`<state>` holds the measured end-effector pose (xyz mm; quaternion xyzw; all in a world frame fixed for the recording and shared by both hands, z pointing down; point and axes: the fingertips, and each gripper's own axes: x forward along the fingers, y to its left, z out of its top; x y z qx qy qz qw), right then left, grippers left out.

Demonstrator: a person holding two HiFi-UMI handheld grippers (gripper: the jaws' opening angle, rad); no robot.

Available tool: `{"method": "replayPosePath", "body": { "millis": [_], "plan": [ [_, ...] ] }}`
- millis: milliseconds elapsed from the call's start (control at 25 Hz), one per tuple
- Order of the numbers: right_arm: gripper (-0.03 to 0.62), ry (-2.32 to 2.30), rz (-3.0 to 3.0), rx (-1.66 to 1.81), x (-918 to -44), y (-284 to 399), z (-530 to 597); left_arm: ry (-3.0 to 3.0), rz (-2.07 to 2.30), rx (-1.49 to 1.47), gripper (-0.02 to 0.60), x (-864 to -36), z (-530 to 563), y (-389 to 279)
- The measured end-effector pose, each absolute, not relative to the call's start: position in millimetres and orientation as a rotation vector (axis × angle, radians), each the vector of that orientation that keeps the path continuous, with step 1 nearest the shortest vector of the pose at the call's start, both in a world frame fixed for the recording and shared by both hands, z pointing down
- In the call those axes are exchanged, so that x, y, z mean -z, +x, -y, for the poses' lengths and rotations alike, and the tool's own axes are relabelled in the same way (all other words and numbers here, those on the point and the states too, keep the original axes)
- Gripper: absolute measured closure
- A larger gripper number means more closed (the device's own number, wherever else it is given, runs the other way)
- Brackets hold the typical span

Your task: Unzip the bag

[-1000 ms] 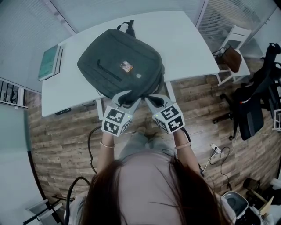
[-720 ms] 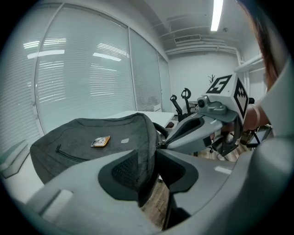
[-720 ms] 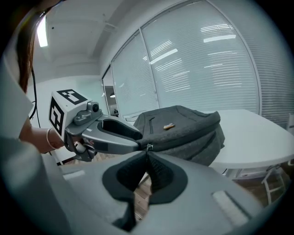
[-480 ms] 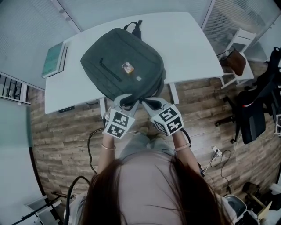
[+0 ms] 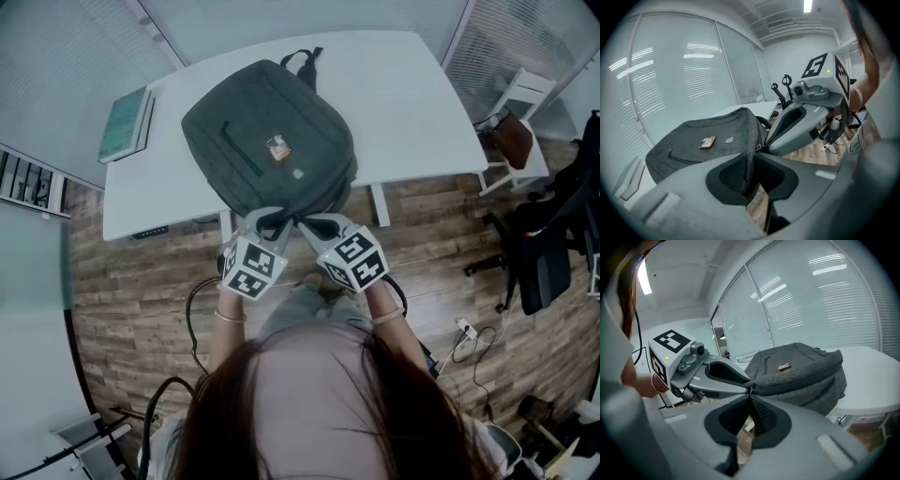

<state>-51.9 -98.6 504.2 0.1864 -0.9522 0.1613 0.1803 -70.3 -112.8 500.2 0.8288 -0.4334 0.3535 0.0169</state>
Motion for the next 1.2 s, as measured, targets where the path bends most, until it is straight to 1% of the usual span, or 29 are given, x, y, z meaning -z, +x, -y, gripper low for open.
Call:
{"method": "replayPosePath", "body": {
  "millis": [440, 1200],
  "plan": [
    [0.585, 0.471, 2.710, -0.405, -499, -67, 98, 2.583, 1.467, -0.952, 0.528, -492, 112, -95],
    [0.585, 0.579, 2.703, -0.414, -495, -37, 115, 2.593, 1.471, -0.855, 0.532, -484, 113, -98]
  ]
}}
